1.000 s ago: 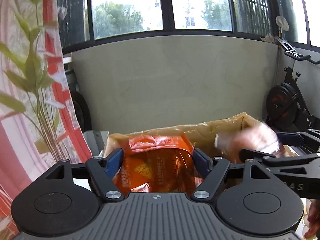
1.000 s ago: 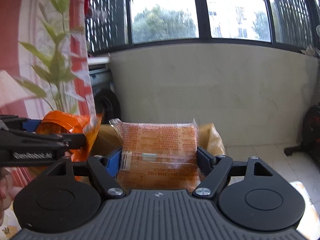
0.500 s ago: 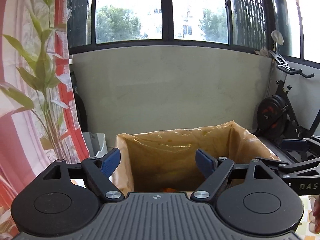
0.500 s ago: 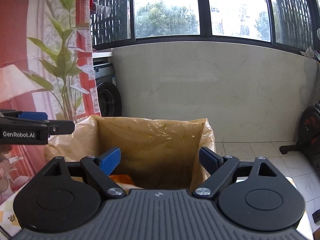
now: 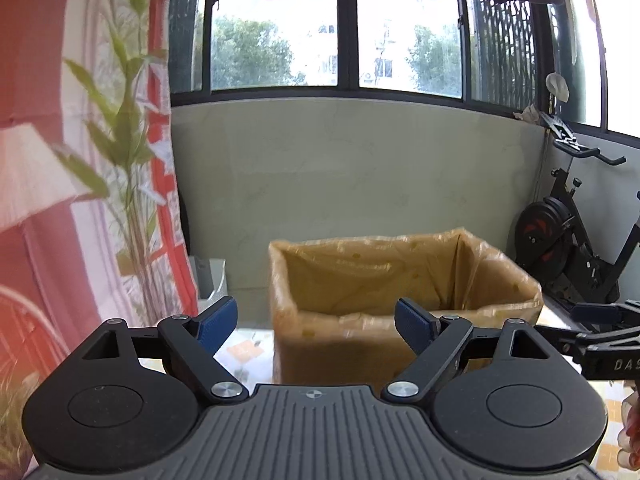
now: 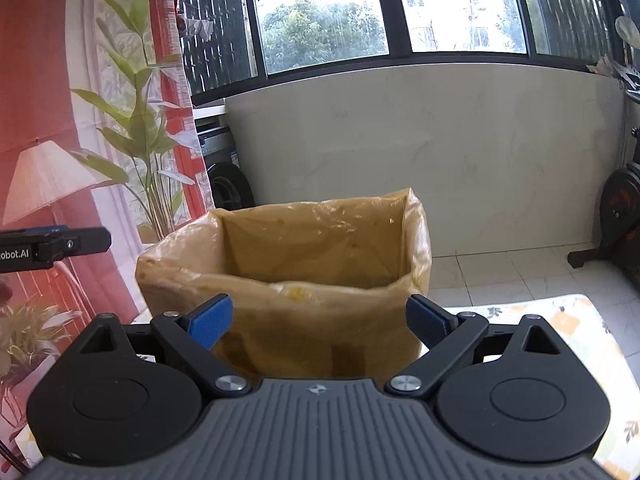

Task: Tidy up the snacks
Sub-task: 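Move both tools back from the box toward the snack pile, then grasp the green snack packet with the right gripper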

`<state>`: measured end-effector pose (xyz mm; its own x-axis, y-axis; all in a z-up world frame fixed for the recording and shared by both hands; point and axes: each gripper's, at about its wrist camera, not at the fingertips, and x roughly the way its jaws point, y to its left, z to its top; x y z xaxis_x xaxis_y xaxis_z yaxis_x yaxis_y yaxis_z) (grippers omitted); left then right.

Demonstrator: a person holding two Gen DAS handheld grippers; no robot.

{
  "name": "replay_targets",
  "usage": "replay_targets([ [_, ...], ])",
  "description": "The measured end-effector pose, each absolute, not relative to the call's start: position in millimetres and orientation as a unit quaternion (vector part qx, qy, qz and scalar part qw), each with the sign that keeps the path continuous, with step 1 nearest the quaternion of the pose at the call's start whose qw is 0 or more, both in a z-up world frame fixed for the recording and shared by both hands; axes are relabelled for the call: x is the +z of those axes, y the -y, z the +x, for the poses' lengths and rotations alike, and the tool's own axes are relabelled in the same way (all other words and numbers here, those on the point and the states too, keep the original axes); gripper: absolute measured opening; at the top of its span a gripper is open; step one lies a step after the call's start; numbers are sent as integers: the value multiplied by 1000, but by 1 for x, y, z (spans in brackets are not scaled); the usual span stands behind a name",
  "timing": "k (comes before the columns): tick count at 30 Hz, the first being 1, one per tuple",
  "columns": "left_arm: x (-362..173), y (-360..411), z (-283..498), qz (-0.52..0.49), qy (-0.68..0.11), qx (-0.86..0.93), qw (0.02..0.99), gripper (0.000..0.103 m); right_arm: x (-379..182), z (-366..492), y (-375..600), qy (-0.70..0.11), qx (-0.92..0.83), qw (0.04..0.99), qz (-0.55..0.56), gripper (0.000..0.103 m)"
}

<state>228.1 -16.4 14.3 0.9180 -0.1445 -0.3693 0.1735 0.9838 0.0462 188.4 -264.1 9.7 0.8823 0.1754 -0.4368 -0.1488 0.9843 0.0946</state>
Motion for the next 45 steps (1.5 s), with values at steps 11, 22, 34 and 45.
replay_targets([
  [11,-19,-20,190,34,-202,-64,977,87,-19,146,249,-228,72,971,24,95],
  [22,-51,-28,165,38,-209,-55,976,87,-62,118,231,-242,65,968,27,95],
  [34,-90,-28,144,45,-229,-45,971,87,-94,93,220,-269,67,961,10,95],
  [45,-117,-34,138,33,-261,-41,964,87,-120,86,199,-319,110,941,-3,95],
])
